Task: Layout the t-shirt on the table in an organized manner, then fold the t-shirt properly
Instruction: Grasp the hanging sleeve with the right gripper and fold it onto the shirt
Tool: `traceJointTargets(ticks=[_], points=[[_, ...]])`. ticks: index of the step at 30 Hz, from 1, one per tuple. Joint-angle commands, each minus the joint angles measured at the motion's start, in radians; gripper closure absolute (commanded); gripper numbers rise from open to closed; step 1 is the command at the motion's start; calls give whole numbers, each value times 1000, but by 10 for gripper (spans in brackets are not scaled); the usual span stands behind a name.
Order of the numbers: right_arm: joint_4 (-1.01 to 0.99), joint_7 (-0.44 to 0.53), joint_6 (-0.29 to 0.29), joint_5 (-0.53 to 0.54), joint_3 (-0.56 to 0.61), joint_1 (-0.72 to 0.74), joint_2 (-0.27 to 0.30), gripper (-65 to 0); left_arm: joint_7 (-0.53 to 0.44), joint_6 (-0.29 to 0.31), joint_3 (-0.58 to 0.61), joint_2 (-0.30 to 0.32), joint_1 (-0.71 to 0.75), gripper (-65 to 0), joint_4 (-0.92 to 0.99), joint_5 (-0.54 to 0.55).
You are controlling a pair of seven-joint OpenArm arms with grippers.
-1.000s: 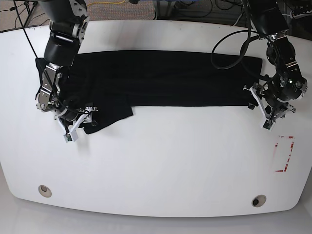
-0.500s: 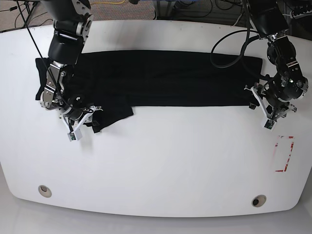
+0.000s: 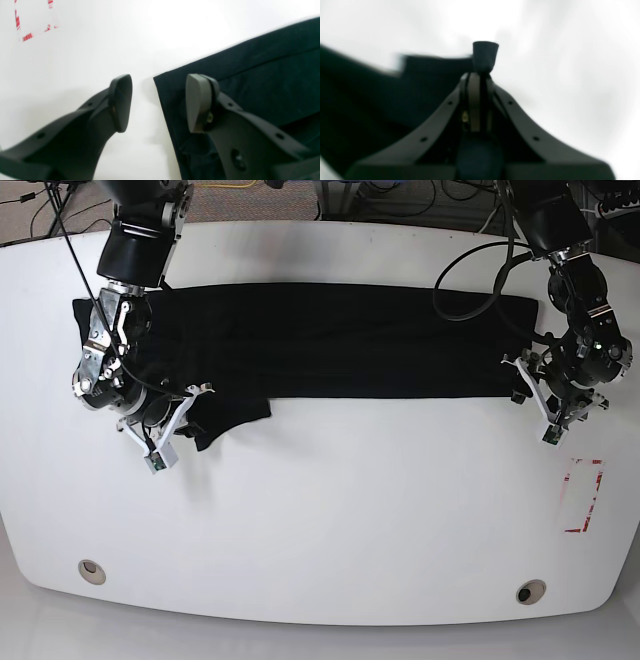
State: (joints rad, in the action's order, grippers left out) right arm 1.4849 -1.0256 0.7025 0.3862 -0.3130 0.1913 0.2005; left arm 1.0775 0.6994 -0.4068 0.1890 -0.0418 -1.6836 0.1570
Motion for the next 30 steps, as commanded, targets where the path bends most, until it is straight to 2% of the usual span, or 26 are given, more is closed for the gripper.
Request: traceJointTargets(ticks=[1,10,16,22,30], points=[[107,-42,-4,90,-7,-3,17,0,-15,-1,-4,11,-16,-325,-14,8],[296,-246,-4,449,-82,-121,21,0,-15,-1,-4,11,-16,-325,-14,8],[331,-312,-4,641,-102,-218,30,0,-15,-1,-4,11,-10,-325,-14,8],[331,-315,-4,738,-67,-301,58,0,-15,-1,-2,11,6,-325,-14,8],[329,-315,-4,771,-12,-356,58,-8,-16,-1,-1,11,27,-325,-14,8]])
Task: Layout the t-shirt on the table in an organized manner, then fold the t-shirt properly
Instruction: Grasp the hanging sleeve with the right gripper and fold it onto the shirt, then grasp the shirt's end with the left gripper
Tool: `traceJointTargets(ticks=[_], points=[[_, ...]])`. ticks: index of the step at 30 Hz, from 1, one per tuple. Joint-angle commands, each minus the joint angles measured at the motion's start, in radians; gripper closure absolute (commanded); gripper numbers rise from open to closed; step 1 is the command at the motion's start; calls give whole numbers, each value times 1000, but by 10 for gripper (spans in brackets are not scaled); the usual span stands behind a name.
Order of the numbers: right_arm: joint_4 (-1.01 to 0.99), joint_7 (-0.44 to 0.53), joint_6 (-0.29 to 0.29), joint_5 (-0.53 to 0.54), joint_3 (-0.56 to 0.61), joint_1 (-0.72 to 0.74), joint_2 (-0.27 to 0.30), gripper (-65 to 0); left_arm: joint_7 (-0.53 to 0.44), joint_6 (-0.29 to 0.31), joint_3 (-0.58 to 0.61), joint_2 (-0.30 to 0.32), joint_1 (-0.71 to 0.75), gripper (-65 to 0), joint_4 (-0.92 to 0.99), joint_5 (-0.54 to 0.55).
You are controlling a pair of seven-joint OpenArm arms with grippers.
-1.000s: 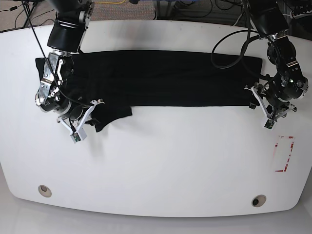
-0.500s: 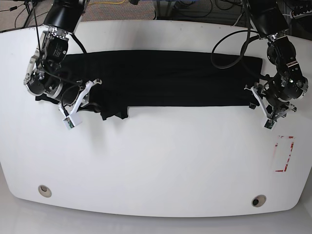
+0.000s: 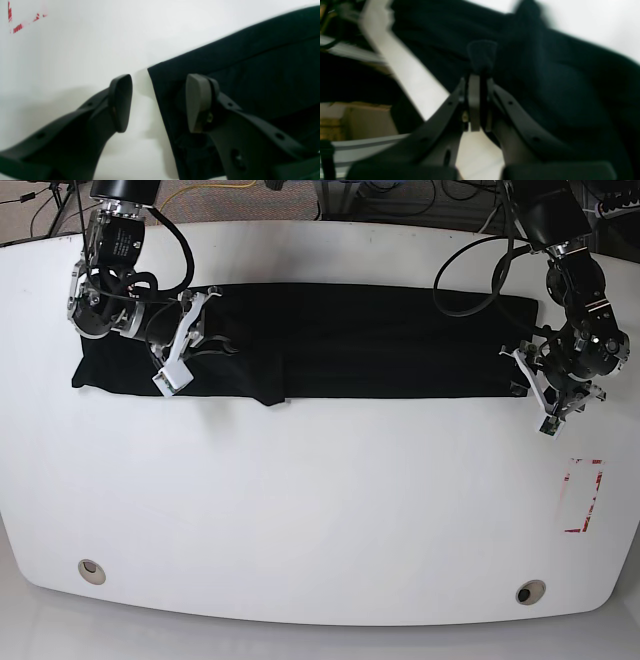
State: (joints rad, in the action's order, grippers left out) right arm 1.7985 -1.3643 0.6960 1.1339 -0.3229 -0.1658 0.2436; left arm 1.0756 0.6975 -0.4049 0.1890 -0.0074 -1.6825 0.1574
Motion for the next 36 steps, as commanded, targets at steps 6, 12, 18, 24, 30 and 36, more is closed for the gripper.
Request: traceJointTargets(ticks=[6,12,18,24,30,36], points=[[17,24,2,30,28,-13,15,-277,-15,1,-2,11,-7,-325,-15,8],[19,24,2,33,24,-30,35,-522,-15,1,-1,11,-7,-325,-17,8],[39,26,2,31,1,-45,53,-415,-15,1,-1,11,-7,-325,-23,8],[53,26,2,-36,-114,-48,53,-298,-15,1,-10,11,-3,-325,-49,14],[54,36,2,-256,-206,-39,47,-195,-10,1,-114,4,14,-331,-66,32],[45,164,2,-495,-206,-34,46,-173,74,1,-205,10,-9,-332,-11,166]])
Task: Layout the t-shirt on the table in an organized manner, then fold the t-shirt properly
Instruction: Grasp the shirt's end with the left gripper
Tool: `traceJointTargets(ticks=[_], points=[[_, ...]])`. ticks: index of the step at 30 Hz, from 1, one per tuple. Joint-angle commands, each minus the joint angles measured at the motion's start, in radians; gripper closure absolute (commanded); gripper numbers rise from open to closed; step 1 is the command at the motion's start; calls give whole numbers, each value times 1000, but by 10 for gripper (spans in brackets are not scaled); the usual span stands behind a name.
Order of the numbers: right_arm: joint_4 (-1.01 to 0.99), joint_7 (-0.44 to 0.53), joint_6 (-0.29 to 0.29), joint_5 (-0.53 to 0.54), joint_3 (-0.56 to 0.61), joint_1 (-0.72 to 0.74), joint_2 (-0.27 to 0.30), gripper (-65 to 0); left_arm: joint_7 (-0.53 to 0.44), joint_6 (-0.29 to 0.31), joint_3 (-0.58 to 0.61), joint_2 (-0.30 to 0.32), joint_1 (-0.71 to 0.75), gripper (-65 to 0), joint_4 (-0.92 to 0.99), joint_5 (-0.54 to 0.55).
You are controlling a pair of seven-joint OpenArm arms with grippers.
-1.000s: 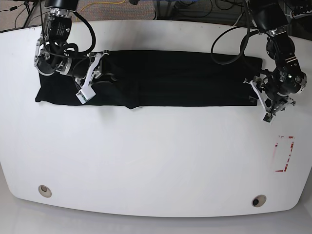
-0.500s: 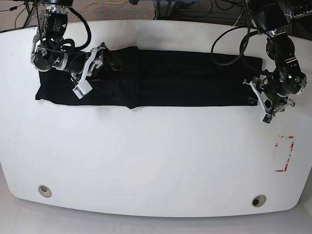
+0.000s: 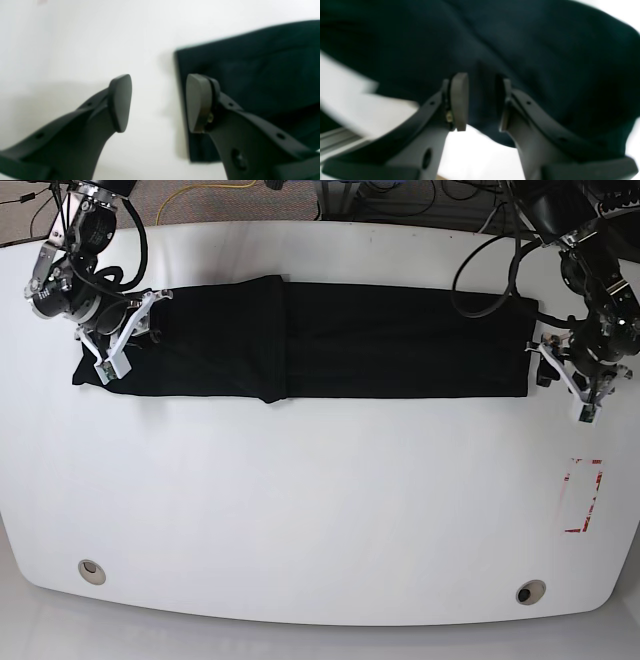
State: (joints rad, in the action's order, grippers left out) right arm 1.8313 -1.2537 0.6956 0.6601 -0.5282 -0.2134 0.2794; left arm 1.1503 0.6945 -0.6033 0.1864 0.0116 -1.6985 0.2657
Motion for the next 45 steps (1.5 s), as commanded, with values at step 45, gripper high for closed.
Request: traceJointTargets(ticks=[45], points=[[-227,334,3,-237,174,19,11,-160,36,4,101,51,9,-275,308,303]])
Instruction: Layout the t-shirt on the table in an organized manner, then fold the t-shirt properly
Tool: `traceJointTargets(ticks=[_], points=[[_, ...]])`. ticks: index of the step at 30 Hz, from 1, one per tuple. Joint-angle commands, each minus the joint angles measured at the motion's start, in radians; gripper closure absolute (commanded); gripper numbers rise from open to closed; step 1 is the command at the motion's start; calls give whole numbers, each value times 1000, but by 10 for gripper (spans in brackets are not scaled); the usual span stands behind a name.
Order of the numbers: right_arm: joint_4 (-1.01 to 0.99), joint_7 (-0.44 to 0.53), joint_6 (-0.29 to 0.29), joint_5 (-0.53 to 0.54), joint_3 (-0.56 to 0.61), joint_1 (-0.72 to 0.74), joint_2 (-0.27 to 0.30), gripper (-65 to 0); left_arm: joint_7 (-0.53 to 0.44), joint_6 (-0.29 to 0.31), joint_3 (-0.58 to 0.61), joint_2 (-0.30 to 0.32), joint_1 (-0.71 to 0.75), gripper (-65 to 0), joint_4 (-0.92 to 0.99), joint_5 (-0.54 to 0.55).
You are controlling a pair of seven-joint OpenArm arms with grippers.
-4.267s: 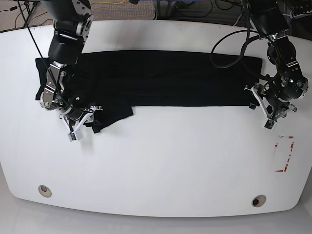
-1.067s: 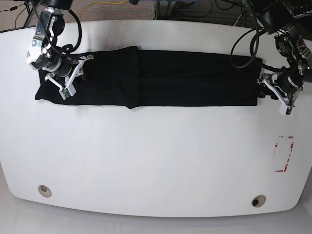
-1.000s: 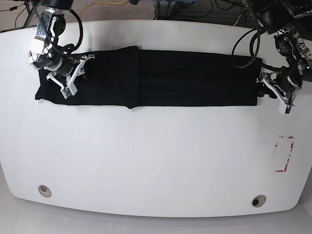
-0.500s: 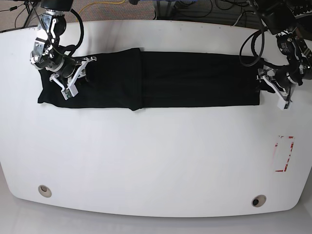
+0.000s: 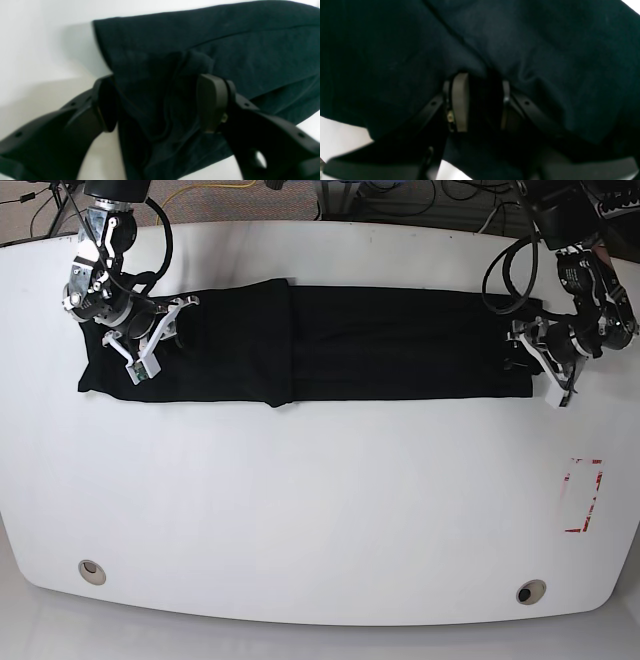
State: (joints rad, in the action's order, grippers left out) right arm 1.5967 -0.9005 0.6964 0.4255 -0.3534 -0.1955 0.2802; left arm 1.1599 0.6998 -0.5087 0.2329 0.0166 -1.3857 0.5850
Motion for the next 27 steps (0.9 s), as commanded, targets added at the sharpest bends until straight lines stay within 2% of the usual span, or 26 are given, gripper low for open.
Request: traceJointTargets(ticks=[1,2,5,14,20,27], points=[[8,-19,2,-3,0,1,11,-160,27,-2,11,4,10,-224,-10,-17],[8,-19,2,-1,0,1,11,-160,27,-2,17,4,18,-144,-13,-17],[8,-19,2,-1,-2,1,9,-160,27,-2,38,4,26,-6,-34,-17],[8,-19,2,-1,-3,1,9,-160,32,-2,57,4,84,-17,-264,-9],[8,-19,2,-1,-3,1,9,-160,88,-2,157,0,87,-18,-442,-7],[8,-19,2,-1,-2,1,9,-160,183,-2,250,-111,27,-21,-513,30]])
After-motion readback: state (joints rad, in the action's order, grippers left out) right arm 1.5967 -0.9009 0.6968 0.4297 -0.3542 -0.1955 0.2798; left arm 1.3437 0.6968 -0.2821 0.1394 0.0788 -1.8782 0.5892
